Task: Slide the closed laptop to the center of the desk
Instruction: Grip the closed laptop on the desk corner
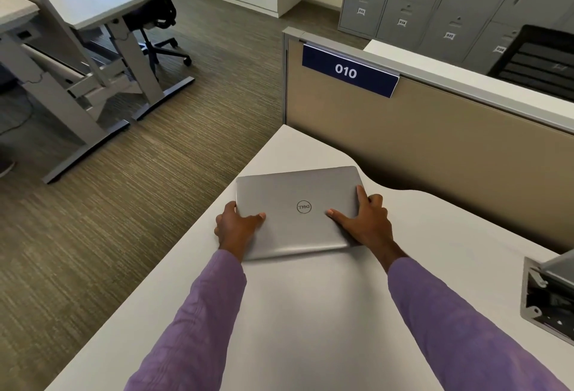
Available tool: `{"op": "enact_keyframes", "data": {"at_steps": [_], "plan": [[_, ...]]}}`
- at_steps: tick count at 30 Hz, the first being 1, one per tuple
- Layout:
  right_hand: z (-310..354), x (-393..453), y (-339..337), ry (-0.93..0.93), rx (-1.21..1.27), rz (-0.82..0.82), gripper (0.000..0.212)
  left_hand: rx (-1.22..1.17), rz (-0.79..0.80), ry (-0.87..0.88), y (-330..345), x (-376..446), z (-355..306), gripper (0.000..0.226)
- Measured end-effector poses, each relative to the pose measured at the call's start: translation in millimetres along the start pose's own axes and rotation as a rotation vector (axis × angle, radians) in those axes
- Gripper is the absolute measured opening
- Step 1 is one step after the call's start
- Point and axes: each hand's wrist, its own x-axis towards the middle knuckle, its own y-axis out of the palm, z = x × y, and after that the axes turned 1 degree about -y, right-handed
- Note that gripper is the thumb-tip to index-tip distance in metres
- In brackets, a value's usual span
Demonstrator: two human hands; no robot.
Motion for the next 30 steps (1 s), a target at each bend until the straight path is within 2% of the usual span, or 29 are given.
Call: {"op": "enact_keyframes", "data": {"at_steps": [3,7,9,18,30], "plan": [[-0.1,2.1,-2.4,-0.005,0.049,0.023,0.113,-0.007,0.039,0.069,-4.1,6.1,0.1,0.053],[-0.9,1.9,-5.0,0.006,0.144,0.034,0.119,0.127,0.109,0.147,-8.0,13.8,1.0,0.095],[-2.4,-0.9,-4.0,0.014,0.172,0.013,0.119,0.157,0.142,0.172,-8.6,16.7,3.6,0.100],[-17.6,-28.8,-3.4,0.012,0.183,-0.036,0.117,0.237,0.159,0.276,-6.0,-2.2,23.4,0.101],[-48.2,-111.5,-21.8,0.027,0.203,-0.077,0.115,0.245,0.154,0.343,-19.8,-81.1,58.4,0.103]]}}
